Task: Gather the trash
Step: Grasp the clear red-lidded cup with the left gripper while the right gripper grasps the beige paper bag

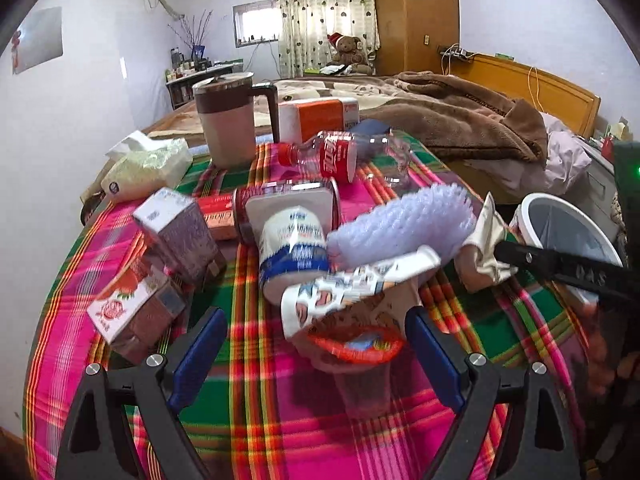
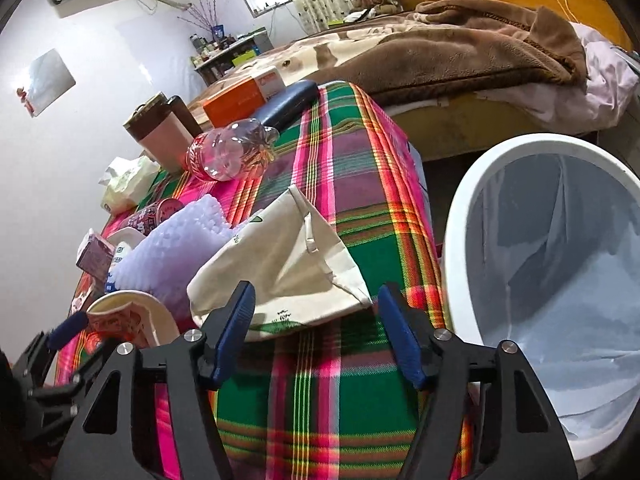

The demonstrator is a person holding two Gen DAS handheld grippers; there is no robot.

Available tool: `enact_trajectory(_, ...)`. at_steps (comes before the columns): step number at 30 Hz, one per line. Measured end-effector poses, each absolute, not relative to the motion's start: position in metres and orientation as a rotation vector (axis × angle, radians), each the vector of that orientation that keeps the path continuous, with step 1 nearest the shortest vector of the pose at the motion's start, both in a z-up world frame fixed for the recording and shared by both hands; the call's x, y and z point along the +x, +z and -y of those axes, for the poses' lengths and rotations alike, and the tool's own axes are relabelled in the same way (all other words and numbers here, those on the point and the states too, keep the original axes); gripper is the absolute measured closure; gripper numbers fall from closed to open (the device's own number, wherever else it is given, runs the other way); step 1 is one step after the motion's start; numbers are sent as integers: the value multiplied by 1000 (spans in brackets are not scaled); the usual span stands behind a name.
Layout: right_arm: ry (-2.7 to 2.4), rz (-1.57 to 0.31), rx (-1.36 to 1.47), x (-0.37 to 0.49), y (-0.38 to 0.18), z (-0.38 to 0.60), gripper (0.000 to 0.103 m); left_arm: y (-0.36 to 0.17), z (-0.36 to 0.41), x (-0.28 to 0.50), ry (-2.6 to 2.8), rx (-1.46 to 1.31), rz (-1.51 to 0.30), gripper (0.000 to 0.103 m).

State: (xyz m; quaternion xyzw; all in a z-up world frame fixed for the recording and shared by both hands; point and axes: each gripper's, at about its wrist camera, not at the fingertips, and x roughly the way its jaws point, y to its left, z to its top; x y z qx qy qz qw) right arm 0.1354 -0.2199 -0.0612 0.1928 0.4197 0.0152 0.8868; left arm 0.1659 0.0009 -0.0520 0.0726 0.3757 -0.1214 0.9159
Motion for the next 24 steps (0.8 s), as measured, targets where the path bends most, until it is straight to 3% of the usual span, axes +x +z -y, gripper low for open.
enact_trajectory(9,21,-878,397,146,-62,220,55,-73,-9,162,-254,65,-849,12)
enact_trajectory(13,25,-881,406,147,-63,221,65,-76,-10,164,-257,43,-867,33)
enact_trajectory(15,30,-880,414,147,-63,222,71,-78,-9,163,-259,34,-876,36)
enact_trajectory(18,34,-883,436,148,-65,224,80,-78,-11,162,-261,8,-882,48)
enact_trajectory(24,53,-838,471,144,-61,225,87,-76,-14,161,-256,-14,-884,67)
